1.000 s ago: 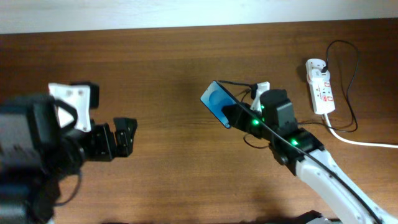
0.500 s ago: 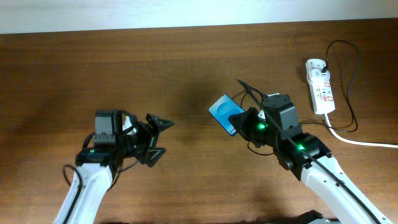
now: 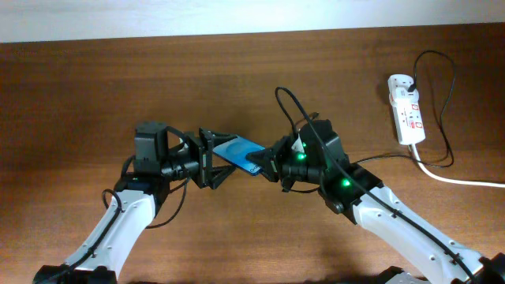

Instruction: Plug charger to phone and switch on socket

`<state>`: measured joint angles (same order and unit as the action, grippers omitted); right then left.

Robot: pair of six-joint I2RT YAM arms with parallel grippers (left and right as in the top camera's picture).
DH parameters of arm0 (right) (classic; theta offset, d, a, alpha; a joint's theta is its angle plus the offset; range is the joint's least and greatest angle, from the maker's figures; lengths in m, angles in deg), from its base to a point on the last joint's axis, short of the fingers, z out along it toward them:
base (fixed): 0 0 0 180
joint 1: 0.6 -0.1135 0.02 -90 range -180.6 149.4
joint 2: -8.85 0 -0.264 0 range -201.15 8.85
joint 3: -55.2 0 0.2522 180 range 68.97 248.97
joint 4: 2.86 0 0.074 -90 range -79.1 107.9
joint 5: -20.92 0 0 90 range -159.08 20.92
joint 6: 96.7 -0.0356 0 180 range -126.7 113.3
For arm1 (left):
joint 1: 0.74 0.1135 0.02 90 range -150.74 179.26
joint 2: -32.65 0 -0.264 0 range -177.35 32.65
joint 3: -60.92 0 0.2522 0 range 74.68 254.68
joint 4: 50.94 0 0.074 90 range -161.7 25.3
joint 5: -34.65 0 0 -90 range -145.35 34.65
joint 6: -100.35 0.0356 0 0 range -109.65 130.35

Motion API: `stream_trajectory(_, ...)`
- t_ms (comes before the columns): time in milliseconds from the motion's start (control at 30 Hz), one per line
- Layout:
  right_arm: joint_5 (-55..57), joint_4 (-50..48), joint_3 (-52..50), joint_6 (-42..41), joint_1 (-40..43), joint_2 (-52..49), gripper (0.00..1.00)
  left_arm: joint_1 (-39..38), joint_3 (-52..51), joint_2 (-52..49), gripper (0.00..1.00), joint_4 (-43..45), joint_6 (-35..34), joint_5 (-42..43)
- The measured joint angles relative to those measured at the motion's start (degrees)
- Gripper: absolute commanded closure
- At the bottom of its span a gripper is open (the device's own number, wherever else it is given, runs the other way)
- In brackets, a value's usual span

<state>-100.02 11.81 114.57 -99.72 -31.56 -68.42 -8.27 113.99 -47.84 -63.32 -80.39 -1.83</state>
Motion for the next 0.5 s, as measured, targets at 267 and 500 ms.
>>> stream_trajectory(267, 1.1, -0.6, 0.0, -1.1, -0.1, 0.0, 0.96, -2.1, 0.0, 0.0, 0.66, 1.5, -5.8, -0.4)
stream_trajectory(500, 2.5, -1.4, 0.0, -4.9, -1.0, 0.0, 0.95, -2.1, 0.0, 0.0, 0.70, 2.3, -7.9, -0.6)
